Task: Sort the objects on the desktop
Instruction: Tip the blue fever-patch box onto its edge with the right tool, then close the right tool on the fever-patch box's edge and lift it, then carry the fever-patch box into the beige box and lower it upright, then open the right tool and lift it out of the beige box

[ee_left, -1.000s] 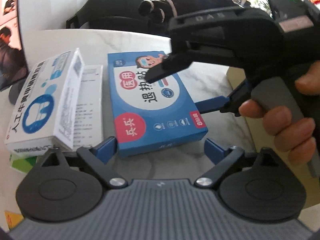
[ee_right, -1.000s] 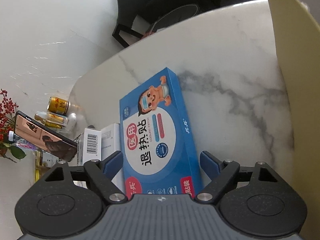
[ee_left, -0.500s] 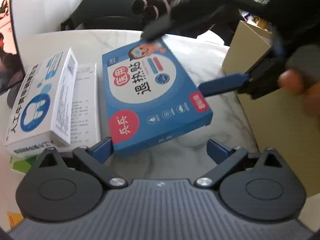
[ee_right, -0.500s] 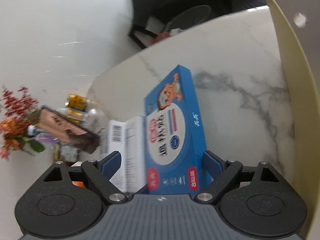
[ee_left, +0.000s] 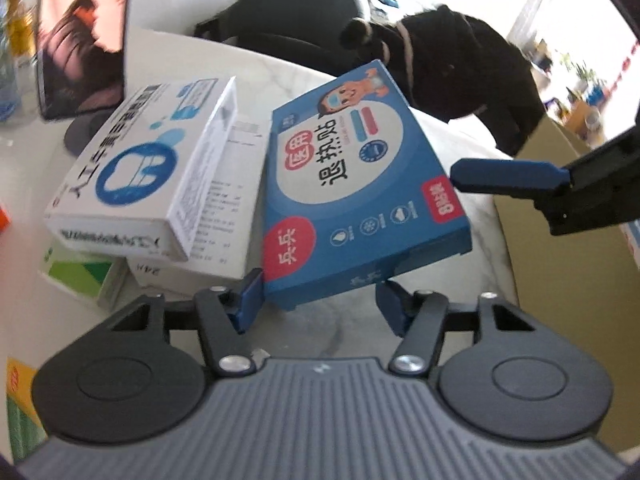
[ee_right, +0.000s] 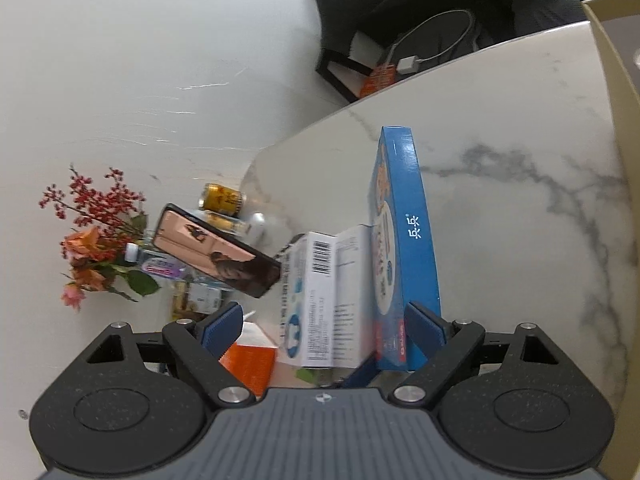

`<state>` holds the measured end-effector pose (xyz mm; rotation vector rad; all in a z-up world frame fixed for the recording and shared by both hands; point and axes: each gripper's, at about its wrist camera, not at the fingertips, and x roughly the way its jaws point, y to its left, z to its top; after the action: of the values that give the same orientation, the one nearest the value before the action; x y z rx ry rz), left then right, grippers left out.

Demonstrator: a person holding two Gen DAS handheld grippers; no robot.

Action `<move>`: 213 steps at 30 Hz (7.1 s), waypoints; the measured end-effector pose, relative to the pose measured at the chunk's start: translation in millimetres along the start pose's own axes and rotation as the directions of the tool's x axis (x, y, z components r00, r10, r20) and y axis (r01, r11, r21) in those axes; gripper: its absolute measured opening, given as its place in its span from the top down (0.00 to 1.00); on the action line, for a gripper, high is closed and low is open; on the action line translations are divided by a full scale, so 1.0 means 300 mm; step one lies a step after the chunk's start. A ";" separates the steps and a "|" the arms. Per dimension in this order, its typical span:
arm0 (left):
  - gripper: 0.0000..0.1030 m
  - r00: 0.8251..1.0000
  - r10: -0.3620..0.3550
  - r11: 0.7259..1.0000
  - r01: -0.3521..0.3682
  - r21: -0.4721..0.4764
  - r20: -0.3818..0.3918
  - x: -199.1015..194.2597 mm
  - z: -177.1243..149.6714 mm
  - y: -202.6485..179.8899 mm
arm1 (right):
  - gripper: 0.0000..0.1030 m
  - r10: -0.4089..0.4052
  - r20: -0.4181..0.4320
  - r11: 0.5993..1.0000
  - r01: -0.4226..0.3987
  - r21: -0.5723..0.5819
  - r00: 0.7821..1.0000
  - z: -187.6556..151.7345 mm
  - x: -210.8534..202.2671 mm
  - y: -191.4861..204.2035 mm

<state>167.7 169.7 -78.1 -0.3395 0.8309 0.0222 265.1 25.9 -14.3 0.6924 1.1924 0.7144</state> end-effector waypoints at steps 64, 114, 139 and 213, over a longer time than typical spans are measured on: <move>0.19 0.946 -0.319 0.944 0.323 0.075 -0.053 -0.108 0.070 -0.099 | 0.76 -0.306 0.320 0.892 0.387 -0.231 0.896 -0.031 -0.229 0.139; 0.18 0.934 -0.333 0.910 0.354 0.217 -0.128 -0.116 0.025 -0.274 | 0.76 -0.599 0.566 0.557 0.803 -0.213 0.566 -0.181 -0.442 -0.064; 0.17 0.932 -0.332 0.914 0.357 0.193 -0.147 -0.094 -0.001 -0.246 | 0.67 -0.702 0.288 0.538 0.750 -0.385 0.651 -0.081 -0.428 -0.082; 0.00 0.921 -0.390 0.911 0.388 0.136 -0.011 -0.391 -0.183 -0.193 | 0.01 -0.245 0.689 0.906 0.415 -0.089 0.682 -0.663 -0.937 0.132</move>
<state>57.6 111.4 -10.5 -0.3705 0.7321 -0.4037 7.6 -154.6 131.5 0.4407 0.5197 0.2394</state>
